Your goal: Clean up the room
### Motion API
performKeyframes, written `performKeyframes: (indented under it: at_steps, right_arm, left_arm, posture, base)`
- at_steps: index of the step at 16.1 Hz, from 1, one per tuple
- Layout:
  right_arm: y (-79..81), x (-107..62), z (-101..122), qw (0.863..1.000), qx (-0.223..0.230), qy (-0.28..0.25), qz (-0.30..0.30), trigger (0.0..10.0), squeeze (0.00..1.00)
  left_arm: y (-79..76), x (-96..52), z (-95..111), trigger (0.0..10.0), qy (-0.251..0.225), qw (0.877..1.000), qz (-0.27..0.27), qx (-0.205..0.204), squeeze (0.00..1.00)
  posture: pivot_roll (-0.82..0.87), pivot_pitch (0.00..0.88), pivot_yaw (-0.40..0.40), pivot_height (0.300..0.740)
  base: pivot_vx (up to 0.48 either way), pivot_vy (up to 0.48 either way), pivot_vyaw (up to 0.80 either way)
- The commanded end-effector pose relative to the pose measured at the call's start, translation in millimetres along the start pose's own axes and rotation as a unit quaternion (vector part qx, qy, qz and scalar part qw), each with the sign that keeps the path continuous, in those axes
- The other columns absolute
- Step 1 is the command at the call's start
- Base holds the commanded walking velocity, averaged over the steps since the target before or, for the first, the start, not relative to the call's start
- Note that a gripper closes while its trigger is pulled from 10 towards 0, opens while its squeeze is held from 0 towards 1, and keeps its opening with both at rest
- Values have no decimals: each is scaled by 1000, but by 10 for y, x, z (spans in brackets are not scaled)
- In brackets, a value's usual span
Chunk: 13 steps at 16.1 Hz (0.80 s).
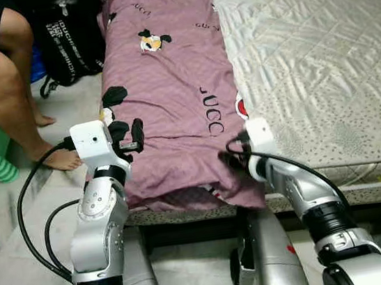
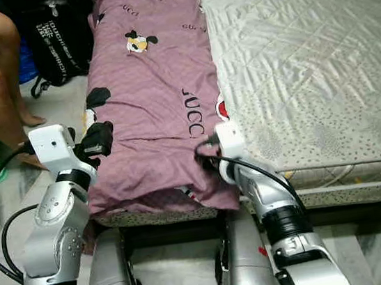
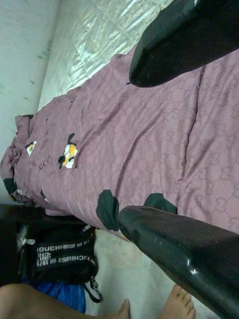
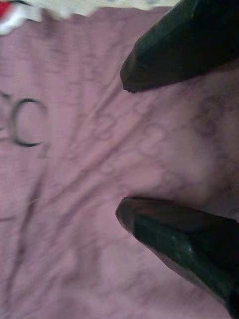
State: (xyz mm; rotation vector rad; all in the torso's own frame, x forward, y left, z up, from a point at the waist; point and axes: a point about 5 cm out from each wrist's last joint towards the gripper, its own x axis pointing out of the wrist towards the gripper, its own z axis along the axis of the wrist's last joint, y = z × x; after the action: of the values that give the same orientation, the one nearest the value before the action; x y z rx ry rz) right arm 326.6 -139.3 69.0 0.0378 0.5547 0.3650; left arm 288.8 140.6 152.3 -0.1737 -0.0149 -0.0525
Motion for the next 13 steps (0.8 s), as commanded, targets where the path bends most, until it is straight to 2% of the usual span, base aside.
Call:
performKeyframes:
  at_steps: [1, 4, 5, 8, 10, 11, 13]
  right_arm:
    - [-77, 3, -135, 1000, 9, 26, -2, 10000, 1000]
    - [-347, -109, -480, 996, 8, 77, -43, 10000, 1000]
    - [-372, -129, -505, 996, 7, 81, -46, 10000, 1000]
    - [-594, -323, -656, 993, -8, 92, -75, 10000, 1000]
    - [-656, -485, -719, 994, -21, 82, -76, 10000, 1000]
    - [-651, -506, -724, 994, -25, 79, -73, 10000, 1000]
    - [-619, -675, -850, 993, -18, 73, -87, 10000, 1000]
  left_arm:
    - [16, -30, -2, 10000, -4, 1000, 6, 0, 0]
    - [-3, -48, -39, 10000, 5, 1000, 4, -1, 0]
    - [-1, -47, -40, 10000, 6, 1000, 5, -1, 0]
    - [36, -25, -40, 10000, 7, 1000, 5, 5, 0]
    - [62, -14, -46, 10000, 8, 1000, 5, 9, 0]
    - [66, -10, -47, 10000, 8, 1000, 6, 9, 0]
    - [80, 7, -46, 10000, 7, 1000, 5, 12, 0]
  posture:
    - [89, 113, -39, 550]
    - [85, 124, -44, 550]
    - [85, 124, -44, 550]
    - [67, 114, -31, 550]
    - [53, 106, -23, 550]
    - [51, 105, -22, 550]
    - [38, 92, -17, 550]
  base:
    - [0, 0, 0]
    - [0, 0, 0]
    - [0, 0, 0]
    - [0, 0, 0]
    - [0, 0, 0]
    - [0, 0, 0]
    - [0, 0, 0]
